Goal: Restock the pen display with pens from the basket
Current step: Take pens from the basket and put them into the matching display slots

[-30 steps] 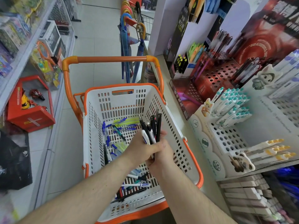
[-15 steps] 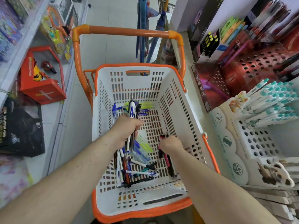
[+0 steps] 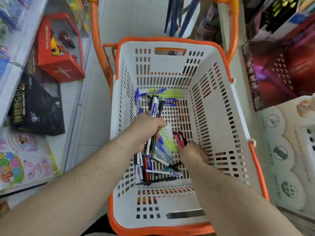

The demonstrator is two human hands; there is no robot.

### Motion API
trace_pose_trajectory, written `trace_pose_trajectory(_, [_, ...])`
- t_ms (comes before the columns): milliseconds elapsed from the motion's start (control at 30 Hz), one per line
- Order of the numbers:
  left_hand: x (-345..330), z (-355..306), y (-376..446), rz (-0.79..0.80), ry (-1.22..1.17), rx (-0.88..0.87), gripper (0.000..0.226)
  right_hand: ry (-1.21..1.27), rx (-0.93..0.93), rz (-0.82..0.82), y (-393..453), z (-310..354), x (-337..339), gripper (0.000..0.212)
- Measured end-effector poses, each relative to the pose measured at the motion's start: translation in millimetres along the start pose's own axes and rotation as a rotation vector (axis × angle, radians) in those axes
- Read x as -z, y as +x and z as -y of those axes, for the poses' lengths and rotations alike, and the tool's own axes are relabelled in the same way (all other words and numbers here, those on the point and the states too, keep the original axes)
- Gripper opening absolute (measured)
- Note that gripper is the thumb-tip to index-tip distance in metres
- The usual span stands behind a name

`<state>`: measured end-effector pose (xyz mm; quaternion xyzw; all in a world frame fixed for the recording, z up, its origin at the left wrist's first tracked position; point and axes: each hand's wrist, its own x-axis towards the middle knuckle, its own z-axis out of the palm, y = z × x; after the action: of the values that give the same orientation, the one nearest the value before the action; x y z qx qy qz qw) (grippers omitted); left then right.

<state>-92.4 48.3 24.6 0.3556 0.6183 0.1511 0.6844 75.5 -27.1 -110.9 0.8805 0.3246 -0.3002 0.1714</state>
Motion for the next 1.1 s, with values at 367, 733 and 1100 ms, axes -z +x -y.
trace_pose_trajectory(367, [-8, 2, 3, 0.025, 0.063, -0.017, 0.018, -0.152, 0.116, 0.158, 0, -14, 11, 0.016])
trace_pose_trajectory(733, [-10, 5, -1, 0.052, -0.044, 0.033, 0.011, -0.185, 0.184, 0.052, 2, -2, 13, 0.016])
trace_pose_trajectory(1100, [-12, 9, 9, -0.002, 0.005, 0.034, 0.015, 0.209, 0.150, 0.152, -3, -9, 27, 0.017])
